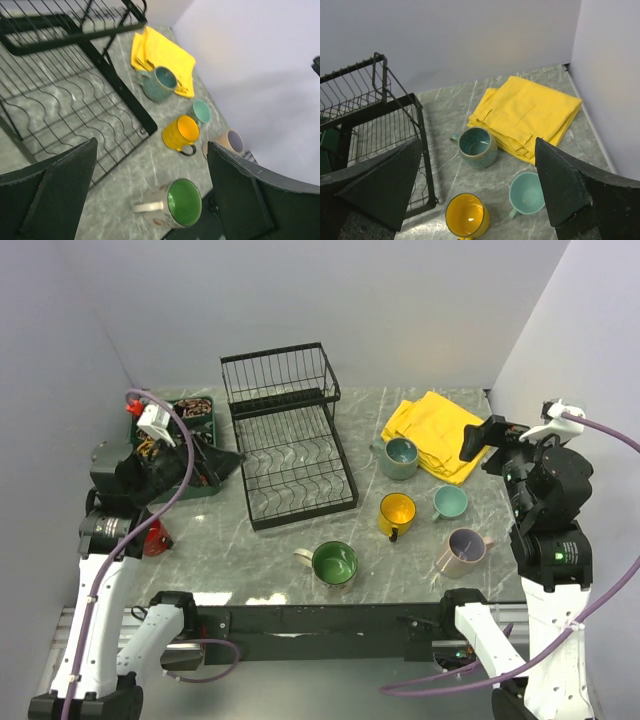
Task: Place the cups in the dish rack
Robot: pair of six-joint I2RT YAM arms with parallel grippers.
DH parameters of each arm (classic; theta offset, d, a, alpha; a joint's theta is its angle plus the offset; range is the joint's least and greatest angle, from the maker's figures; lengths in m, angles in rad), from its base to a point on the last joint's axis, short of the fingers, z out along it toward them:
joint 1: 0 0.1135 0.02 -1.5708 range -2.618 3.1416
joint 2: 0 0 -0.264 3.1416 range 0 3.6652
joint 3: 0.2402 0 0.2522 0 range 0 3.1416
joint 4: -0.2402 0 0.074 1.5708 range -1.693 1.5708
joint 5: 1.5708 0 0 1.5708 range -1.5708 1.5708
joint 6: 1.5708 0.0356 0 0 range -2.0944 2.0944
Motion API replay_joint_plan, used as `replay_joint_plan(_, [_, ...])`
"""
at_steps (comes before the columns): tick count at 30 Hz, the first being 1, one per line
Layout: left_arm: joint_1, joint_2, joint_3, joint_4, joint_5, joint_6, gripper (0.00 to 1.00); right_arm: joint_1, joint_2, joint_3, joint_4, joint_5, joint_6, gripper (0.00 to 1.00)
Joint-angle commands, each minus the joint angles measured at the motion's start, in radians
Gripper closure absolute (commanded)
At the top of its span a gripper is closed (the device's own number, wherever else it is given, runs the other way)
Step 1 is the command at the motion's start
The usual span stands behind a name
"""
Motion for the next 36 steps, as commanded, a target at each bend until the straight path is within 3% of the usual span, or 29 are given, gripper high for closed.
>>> replay_joint_plan(1, [-0.031, -0.005, -0.036, 0.022, 0.079, -0.02, 0.04, 0.004, -0.011, -0.041, 0.031, -0.101, 0.018, 0.0])
replay_joint_plan(5, [-0.174, 0.0, -0.09, 0.015, 0.002, -0.033, 0.04, 0.004, -0.015, -0.104, 0.072, -0.3, -0.023, 0.0])
replay_joint_plan(8, [-0.33, 0.026, -0.099, -0.034, -0.154, -0.02, 0.04, 0.003, -0.017, -0.153, 0.077, -0.56, -0.15, 0.0])
replay_joint_plan(10, [-0.401, 0.07, -0.09, -0.085, -0.268, -0.011, 0.04, 0.003, -0.02, -0.177, 0.063, -0.621, -0.212, 0.0])
replay_joint_plan(16, [-0.668, 0.247, -0.029, -0.195, -0.499, 0.009, 0.04, 0.003, -0.038, -0.257, 0.011, -0.675, -0.356, 0.0])
replay_joint_plan(20, [-0.783, 0.339, 0.002, -0.228, -0.587, 0.021, 0.02, -0.013, -0.055, -0.305, 0.0, -0.733, -0.401, 0.0])
replay_joint_plan(24, [-0.857, 0.426, 0.039, -0.205, -0.589, 0.038, 0.03, -0.045, -0.068, -0.358, 0.011, -0.793, -0.404, 0.0])
replay_joint_plan(30, [-0.976, 0.618, 0.127, -0.208, -0.602, 0.099, 0.11, -0.088, -0.086, -0.394, 0.045, -0.822, -0.385, 0.0])
replay_joint_plan(36, [-1.013, 0.75, 0.204, -0.261, -0.595, 0.161, 0.27, -0.122, -0.098, -0.412, 0.061, -0.847, -0.37, 0.0])
